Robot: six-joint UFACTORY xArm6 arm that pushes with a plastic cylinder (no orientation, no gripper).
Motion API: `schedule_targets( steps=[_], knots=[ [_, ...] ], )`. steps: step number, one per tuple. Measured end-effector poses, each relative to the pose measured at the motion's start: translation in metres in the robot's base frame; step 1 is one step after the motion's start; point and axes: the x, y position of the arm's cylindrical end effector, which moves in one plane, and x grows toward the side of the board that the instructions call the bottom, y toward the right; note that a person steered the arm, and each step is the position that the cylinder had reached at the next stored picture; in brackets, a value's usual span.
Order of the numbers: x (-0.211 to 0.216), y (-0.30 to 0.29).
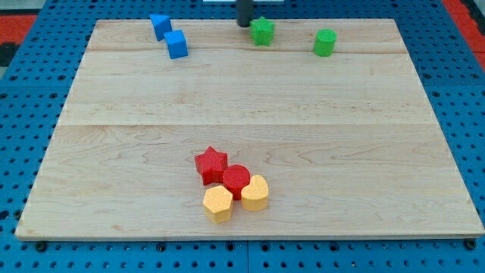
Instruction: Slide the green star to the green circle
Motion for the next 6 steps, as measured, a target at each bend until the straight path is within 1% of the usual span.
schedule_targets(
  steps=[1,2,3,4,5,6],
  knots=[
    [0.017,0.058],
    [0.017,0.032],
    [-0.003,-0.048],
    [0.029,-0.056],
    [0.059,-0.021],
    [0.059,0.058]
  ],
)
